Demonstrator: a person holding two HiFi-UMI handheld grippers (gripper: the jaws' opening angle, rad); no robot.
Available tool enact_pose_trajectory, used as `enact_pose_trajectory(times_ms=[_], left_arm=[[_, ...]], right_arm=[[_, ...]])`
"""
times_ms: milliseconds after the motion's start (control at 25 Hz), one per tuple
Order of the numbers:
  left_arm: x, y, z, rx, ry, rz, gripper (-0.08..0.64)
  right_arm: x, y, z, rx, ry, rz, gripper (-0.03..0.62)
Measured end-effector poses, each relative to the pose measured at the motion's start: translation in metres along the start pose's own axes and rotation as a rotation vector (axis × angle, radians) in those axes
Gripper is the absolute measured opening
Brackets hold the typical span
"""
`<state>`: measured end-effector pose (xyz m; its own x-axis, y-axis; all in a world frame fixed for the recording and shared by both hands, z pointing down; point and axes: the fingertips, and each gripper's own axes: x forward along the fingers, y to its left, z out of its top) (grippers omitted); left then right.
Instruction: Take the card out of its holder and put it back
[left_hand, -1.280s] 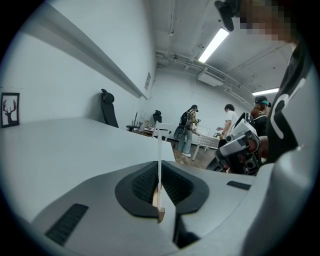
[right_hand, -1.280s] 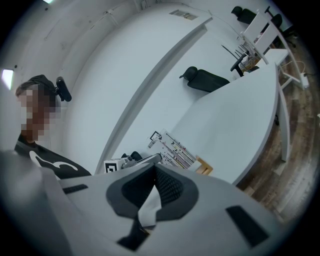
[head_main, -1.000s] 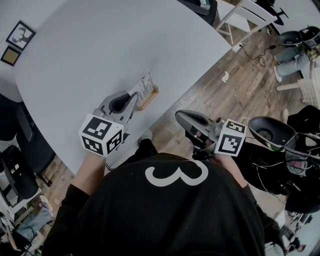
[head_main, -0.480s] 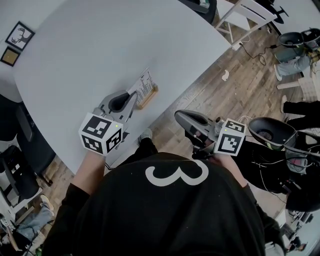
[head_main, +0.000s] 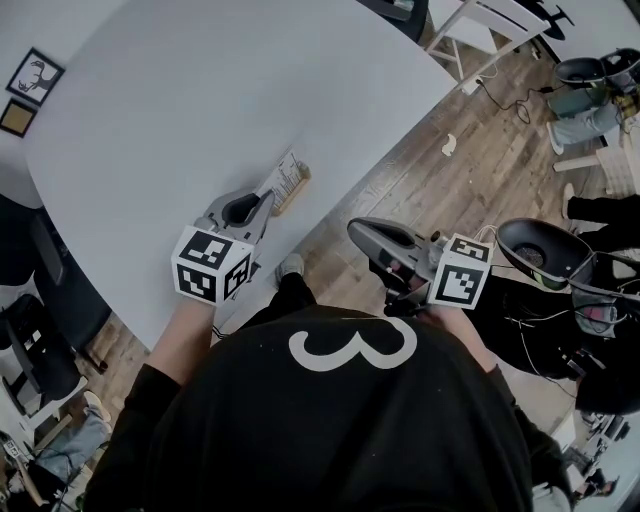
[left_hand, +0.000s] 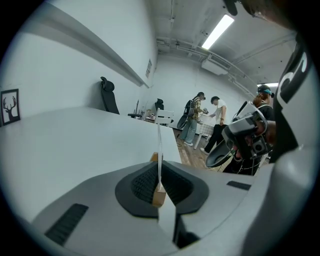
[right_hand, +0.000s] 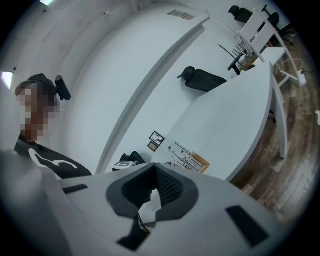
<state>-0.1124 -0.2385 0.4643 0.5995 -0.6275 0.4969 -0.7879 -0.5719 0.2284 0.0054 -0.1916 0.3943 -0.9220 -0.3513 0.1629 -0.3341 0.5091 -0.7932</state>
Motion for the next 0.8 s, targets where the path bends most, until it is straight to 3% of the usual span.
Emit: enact_pose_trajectory(times_ms=[320, 480, 800], left_arm=[[-0.001, -0.01, 0.0, -0.018, -0.011, 0.01, 0.025], [-0.004, 0.004, 0.006, -0.062, -0.055, 0.039, 0.026], [-0.038, -0.018, 0.004, -0.16, -0.143, 0.092, 0.062]], right_arm=[[-0.019, 0.005, -0.008, -0.01, -0.005, -0.001, 0.011], [-0.015, 0.004, -0.006, -0.008, -0.006, -0.007, 0.011], [-0.052, 0.022, -0.027, -0.042, -0.02, 0.01, 0.011]])
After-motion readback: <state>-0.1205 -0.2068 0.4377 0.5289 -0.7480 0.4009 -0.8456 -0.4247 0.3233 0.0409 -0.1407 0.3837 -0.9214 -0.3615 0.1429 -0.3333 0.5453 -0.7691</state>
